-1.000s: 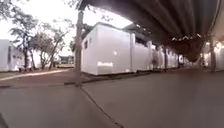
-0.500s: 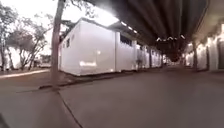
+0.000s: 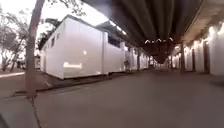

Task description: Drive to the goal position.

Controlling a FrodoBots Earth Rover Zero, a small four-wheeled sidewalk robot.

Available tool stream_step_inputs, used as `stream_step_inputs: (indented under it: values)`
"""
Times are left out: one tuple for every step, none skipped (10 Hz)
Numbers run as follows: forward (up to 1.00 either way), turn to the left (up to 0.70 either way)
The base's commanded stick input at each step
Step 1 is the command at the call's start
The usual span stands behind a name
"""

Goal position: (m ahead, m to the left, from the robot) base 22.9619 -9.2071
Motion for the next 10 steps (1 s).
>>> stream_step_inputs:
  values:
    - [0.85, 0.0]
    - [0.85, 0.0]
    - [0.85, -0.01]
    - [0.85, -0.08]
    - [0.85, -0.25]
    - [0.85, -0.34]
    - [0.85, -0.34]
    - [0.85, -0.34]
    - [0.85, -0.34]
    - [0.85, -0.34]
